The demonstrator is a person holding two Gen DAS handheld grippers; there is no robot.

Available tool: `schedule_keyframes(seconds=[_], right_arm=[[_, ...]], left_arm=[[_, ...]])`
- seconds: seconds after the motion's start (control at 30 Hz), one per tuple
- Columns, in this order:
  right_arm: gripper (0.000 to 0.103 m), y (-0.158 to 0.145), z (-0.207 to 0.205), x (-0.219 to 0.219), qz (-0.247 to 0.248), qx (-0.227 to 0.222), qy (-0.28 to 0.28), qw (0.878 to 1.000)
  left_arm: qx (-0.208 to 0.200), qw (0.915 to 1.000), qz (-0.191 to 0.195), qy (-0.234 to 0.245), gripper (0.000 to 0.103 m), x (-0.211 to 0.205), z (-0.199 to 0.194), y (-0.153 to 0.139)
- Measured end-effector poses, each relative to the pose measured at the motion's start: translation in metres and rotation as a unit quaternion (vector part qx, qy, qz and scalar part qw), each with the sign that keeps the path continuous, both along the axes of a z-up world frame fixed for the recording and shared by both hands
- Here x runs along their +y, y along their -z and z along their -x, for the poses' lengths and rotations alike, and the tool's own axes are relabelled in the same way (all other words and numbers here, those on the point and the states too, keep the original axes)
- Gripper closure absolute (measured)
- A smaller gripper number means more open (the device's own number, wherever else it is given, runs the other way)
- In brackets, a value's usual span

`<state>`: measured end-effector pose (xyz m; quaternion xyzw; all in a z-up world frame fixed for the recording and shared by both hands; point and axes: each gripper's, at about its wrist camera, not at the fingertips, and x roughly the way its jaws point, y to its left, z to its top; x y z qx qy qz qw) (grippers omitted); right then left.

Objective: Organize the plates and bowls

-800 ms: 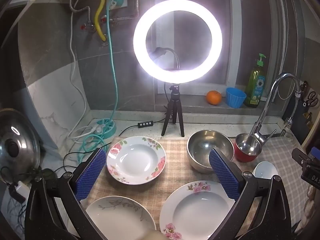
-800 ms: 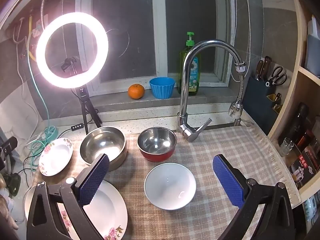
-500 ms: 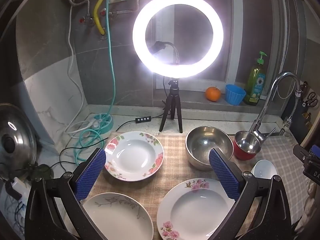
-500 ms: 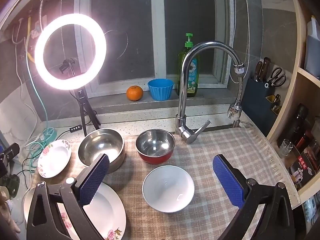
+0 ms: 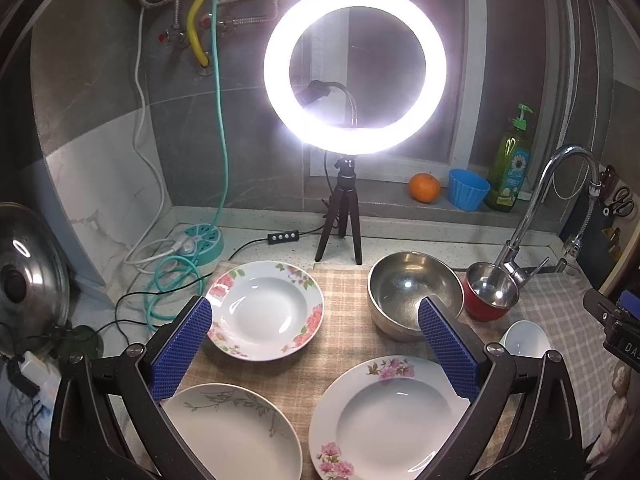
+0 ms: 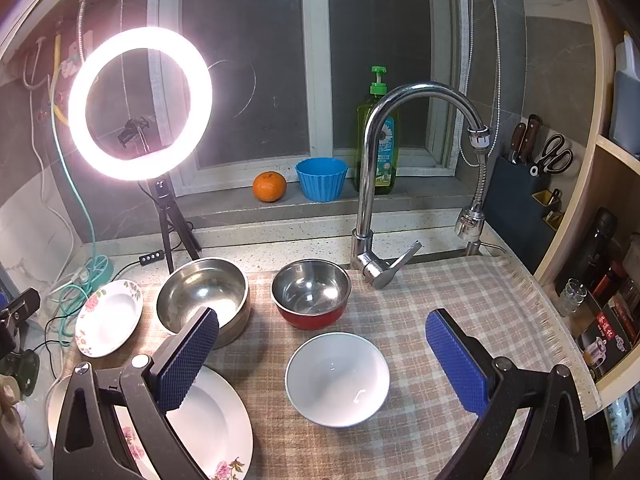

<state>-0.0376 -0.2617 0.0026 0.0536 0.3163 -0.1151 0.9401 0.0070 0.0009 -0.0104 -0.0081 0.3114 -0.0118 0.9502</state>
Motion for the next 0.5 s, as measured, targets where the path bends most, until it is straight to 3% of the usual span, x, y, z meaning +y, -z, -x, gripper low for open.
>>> schedule_keyframes(seconds=[0.5], right_arm=[[0.001,-0.0030,0.0034,-0.0007,0.002,0.000,0.005,1.000]], left_arm=[[0.001,1.0000,0.002,0.008,0.001,-0.0010,0.0032,0.0010]])
